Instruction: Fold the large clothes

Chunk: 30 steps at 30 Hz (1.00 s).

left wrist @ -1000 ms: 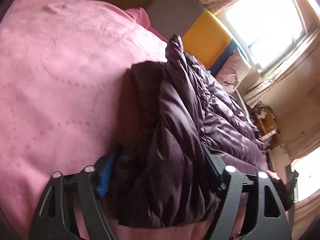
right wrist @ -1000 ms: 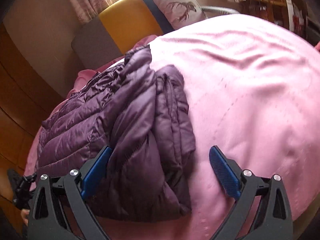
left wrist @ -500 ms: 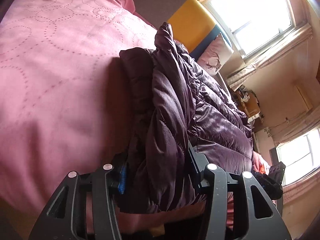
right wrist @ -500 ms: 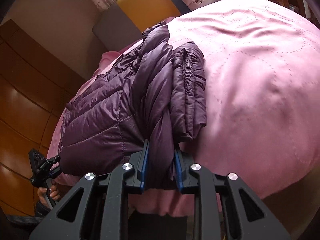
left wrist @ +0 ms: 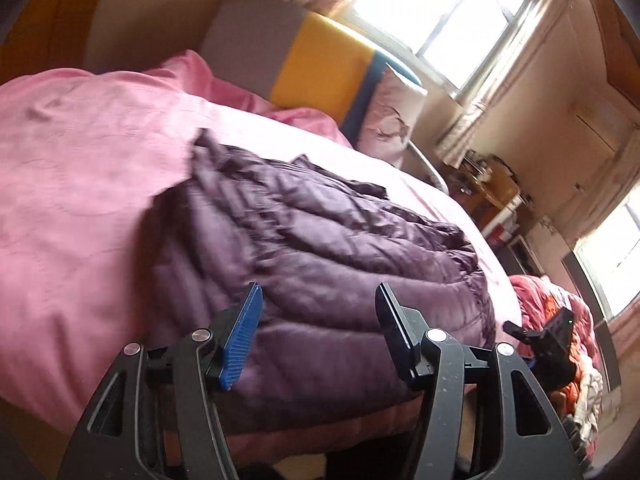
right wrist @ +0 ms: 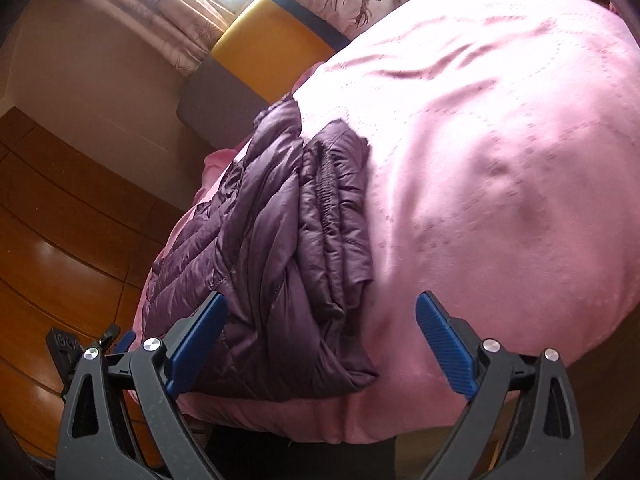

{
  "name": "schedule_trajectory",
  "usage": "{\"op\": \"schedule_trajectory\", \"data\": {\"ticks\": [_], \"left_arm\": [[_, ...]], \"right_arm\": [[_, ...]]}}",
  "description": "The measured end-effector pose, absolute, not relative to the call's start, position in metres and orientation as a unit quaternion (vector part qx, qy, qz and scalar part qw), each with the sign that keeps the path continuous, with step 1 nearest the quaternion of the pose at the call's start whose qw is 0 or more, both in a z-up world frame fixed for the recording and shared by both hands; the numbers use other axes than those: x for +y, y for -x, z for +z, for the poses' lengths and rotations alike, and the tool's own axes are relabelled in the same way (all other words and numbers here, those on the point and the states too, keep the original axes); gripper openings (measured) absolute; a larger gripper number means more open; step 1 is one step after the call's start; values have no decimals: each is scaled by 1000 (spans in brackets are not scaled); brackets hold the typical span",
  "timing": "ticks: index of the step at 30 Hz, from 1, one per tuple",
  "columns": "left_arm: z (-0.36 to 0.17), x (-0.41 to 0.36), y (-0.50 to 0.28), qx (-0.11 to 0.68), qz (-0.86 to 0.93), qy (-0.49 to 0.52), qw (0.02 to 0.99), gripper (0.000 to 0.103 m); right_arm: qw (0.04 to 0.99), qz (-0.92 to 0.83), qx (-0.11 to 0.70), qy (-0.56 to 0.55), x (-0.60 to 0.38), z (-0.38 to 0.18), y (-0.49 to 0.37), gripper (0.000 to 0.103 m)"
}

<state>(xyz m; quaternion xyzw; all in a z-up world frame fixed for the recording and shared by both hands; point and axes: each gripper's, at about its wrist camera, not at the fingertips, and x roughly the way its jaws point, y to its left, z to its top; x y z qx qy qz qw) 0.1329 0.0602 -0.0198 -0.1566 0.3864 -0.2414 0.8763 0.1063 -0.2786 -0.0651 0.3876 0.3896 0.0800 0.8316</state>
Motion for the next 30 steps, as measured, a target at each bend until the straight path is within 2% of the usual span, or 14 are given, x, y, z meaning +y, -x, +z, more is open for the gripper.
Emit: {"op": "schedule_trajectory", "data": {"ticks": [8, 18, 25, 27, 29, 30], "left_arm": [[-28, -24, -169, 405, -284, 114, 862, 57], [-65, -36, -183, 440, -268, 95, 852, 57], [-74, -35, -183, 447, -271, 96, 847, 57], [-75, -35, -183, 448, -273, 99, 845, 57], [-76, -35, -184, 448, -273, 100, 845, 57], [-78, -36, -184, 448, -273, 100, 846, 57]], "right_arm": [[818, 94, 395, -407, -273, -87, -134, 97], [804, 129, 372, -446, -286, -98, -136, 98], [807, 146, 374, -433, -280, -97, -132, 97], [805, 150, 376, -433, -279, -97, -131, 94], [799, 161, 379, -438, -272, -97, -130, 76], [790, 173, 382, -446, -269, -99, -131, 71]]}}
